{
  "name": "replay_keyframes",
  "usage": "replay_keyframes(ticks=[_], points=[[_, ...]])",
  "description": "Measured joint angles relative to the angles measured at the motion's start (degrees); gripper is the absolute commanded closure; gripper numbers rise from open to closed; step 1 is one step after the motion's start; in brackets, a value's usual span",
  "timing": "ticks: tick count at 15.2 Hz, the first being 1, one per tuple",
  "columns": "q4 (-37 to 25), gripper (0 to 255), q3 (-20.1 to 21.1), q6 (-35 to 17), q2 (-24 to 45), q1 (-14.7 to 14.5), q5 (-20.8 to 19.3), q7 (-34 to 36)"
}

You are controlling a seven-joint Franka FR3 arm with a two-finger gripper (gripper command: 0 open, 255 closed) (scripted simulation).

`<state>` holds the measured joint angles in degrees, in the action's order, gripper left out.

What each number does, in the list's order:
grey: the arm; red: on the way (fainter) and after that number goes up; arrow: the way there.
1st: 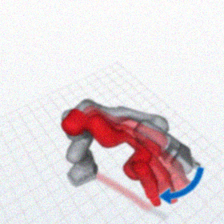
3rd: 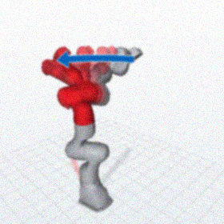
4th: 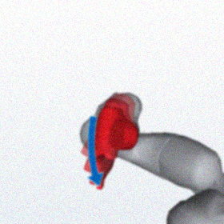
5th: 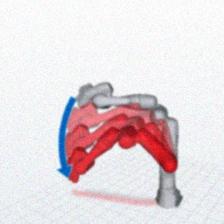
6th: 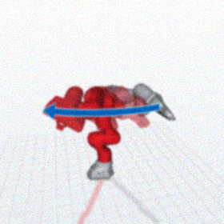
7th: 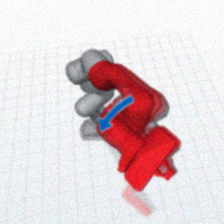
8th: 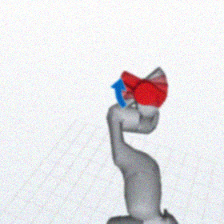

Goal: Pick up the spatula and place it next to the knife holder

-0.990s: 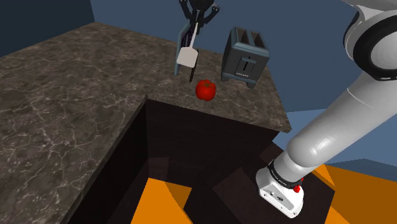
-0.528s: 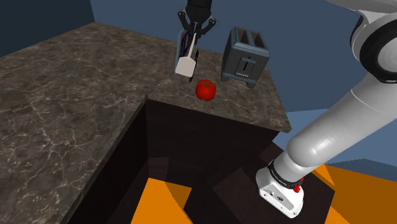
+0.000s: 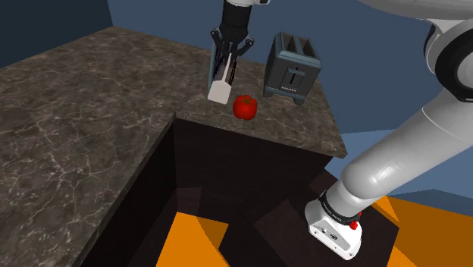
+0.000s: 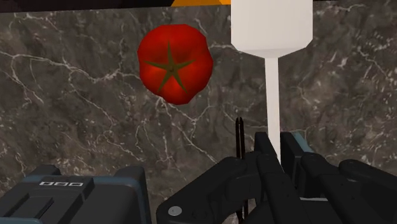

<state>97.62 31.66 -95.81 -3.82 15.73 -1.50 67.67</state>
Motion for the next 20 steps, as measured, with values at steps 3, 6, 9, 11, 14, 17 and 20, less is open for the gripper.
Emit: replay_keyframes(ticks=[3,6,9,11,14,17,20], points=[[2.3,255,-0.1,-2.3,-0.1,0.0,0.0,0.0],[5.0,255,-0.1,-4.7,-0.4,0.0,0.2,0.0],[7.7,255,-0.1,-7.0,-0.8,0.0,0.4,0.0],[9.4,255,0.0,-8.8,-0.7,-0.1,0.3,0.2],[11.3,255,0.0,-10.8,-0.5,-0.1,0.2,0.3],[13.4,255,0.0,-13.1,-0.4,-0.1,0.1,0.4],[15.4,255,0.2,-15.5,0.1,-0.1,-0.2,0.8]])
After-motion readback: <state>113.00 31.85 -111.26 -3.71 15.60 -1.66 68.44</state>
